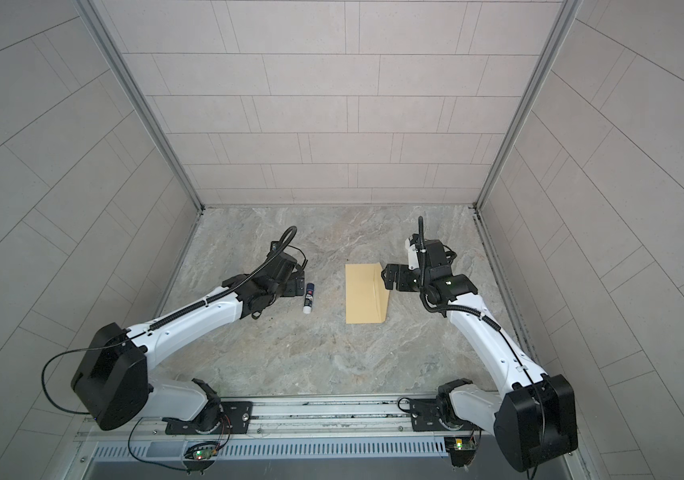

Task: Place the letter into the envelope and seal it
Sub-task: 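Move the left gripper down to the blue glue stick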

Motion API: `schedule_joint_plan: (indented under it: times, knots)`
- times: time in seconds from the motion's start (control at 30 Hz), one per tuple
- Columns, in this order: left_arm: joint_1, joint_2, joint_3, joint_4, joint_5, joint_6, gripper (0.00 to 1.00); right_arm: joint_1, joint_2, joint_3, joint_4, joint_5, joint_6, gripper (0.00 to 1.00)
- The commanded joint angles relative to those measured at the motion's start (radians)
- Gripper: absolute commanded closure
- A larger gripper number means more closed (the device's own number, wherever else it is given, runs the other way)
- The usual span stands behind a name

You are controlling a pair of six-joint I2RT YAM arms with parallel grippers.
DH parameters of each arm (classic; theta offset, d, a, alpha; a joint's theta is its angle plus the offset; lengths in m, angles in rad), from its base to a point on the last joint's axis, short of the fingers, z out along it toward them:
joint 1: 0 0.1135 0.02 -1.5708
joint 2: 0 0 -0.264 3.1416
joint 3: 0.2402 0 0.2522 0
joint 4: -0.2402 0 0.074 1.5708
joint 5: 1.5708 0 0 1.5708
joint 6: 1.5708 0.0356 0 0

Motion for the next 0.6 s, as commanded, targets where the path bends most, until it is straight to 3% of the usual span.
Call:
schedule_joint_plan:
  times: [0.0, 0.27, 0.57]
  knots:
    - [0.025, 0.024, 0.032, -0.03, 0.068, 0.009, 0.0, -0.004, 0.003, -0.014, 0.012, -0.011, -0.021, 0.01]
    - [0.047, 0.102, 0.092, -0.094, 0.14, 0.019, 0.01, -0.009, 0.009, -0.028, 0.015, -0.033, -0.031, 0.01]
    - [0.049, 0.217, 0.157, -0.138, 0.288, 0.025, 0.14, -0.014, 0.023, -0.034, 0.022, -0.05, -0.033, 0.01]
